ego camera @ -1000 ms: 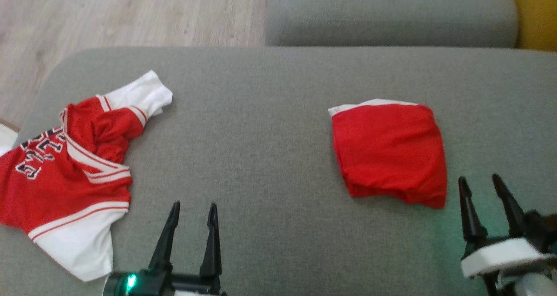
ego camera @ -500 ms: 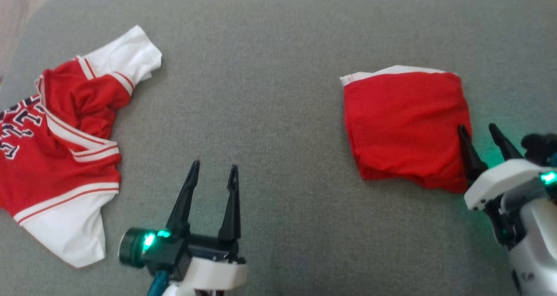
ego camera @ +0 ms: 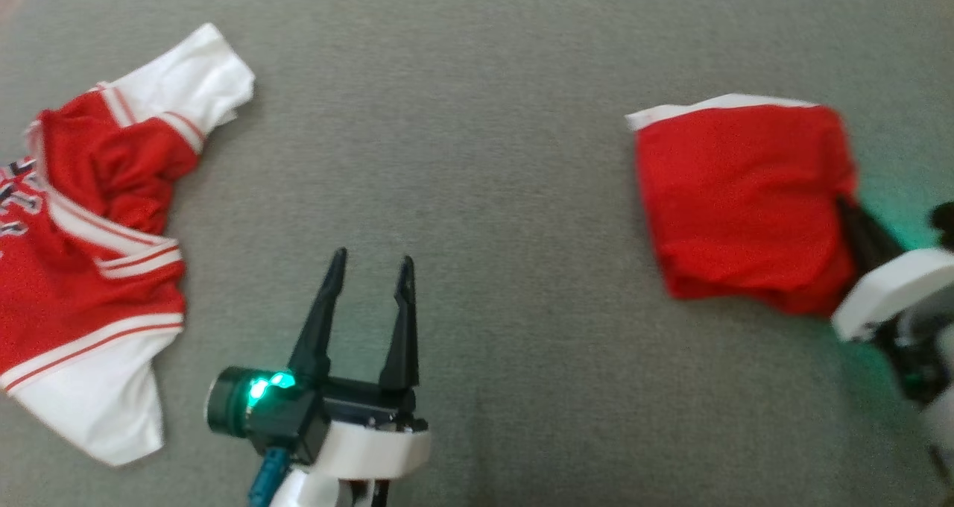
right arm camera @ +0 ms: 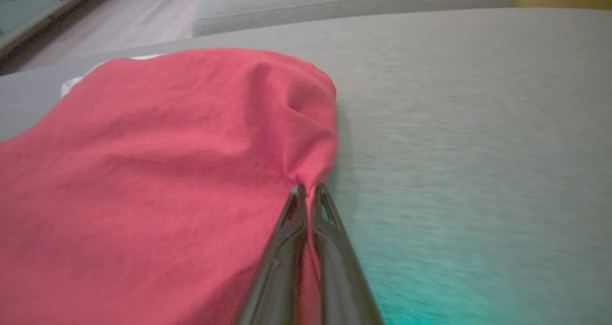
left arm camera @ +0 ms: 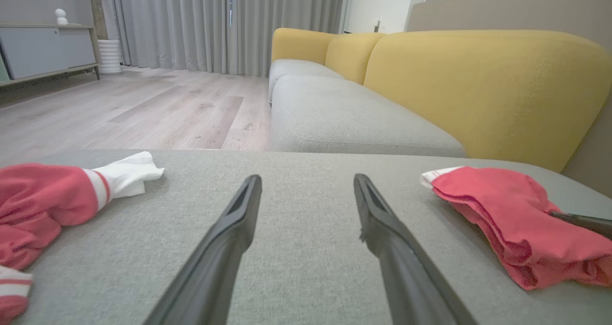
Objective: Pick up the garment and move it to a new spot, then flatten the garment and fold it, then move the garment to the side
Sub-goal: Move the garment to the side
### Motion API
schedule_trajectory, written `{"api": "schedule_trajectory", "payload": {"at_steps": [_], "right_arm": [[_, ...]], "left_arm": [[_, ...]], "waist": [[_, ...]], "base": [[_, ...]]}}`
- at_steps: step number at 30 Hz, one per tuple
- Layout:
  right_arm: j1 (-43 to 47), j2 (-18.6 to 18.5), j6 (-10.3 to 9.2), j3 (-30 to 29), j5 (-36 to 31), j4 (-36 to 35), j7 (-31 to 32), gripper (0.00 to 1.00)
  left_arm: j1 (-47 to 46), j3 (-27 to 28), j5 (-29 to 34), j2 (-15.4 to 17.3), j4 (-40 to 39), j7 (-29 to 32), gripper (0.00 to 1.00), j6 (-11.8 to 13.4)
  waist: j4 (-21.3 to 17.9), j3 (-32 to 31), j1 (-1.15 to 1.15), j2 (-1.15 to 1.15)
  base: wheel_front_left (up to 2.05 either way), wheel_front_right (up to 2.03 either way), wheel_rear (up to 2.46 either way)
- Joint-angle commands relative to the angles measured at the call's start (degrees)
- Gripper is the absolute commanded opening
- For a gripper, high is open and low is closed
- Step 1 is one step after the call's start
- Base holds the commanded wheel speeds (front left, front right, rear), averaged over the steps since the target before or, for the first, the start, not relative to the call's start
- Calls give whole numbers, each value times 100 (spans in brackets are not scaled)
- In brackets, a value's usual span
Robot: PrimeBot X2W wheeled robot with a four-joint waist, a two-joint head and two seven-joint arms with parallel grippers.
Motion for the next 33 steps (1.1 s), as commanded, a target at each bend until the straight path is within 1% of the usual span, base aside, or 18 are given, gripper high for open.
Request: {"api": "schedule_trajectory", "payload": {"at_steps": [1,3,8,12,17,20,21,22,23,28,32,33], "right_arm": [[-93,-249,-5,8,-22,-179,-74,0],[-161,-522,-5,-51,-62,-262,-83,0],[-397,-1242,-5,-210,-282,-476,-27,0],[-669,-1687,-5,-420,-473,-495,-36,0],[-996,-2052,-5,-699,-698,-469,-27,0],[-1120,-2151,-5,-874,-890,-425,-60,0],[-1153,-2149,-5,-955,-955,-399,-94,34],[-1179,-2144,-5,-1032,-1052,-369,-138,63],[-1202,-2123,-5,-1108,-1164,-334,-190,100],[-1233,-1755,-5,-1407,-1804,-172,-531,100],[-1106,-1231,-5,-1463,-2196,-185,-806,100],[-1106,-1231,-5,-1463,-2196,-185,-806,100]], "left_arm": [[-226,217,-15,-17,-230,-29,100,17],[-292,268,-60,-17,-333,-29,100,-43],[-525,400,90,-17,-452,-29,100,-199],[-745,431,171,-17,-526,-29,100,-321],[-921,408,198,-17,-547,-29,100,-428],[-971,425,225,-17,-528,-29,100,-437],[-985,434,228,-17,-514,-29,100,-427],[-997,440,227,-17,-499,-29,100,-417],[-1008,448,223,-17,-487,-29,100,-402],[-979,467,165,-17,-399,-29,100,-358],[-891,525,79,-17,-344,-29,100,-288],[-891,525,79,-17,-344,-29,100,-288]], "waist": [[-148,123,0,0],[-290,246,0,0],[-662,687,0,0],[-872,1015,0,0],[-1021,1299,0,0],[-1050,1374,0,0],[-1050,1384,0,0],[-1047,1389,0,0],[-1042,1383,0,0],[-992,1191,0,0],[-936,909,0,0],[-936,909,0,0]], "base": [[0,0,0],[0,0,0],[0,0,0],[0,0,0],[0,0,0],[0,0,0],[0,0,0],[0,0,0],[0,0,0],[0,0,0],[0,0,0],[0,0,0]]}}
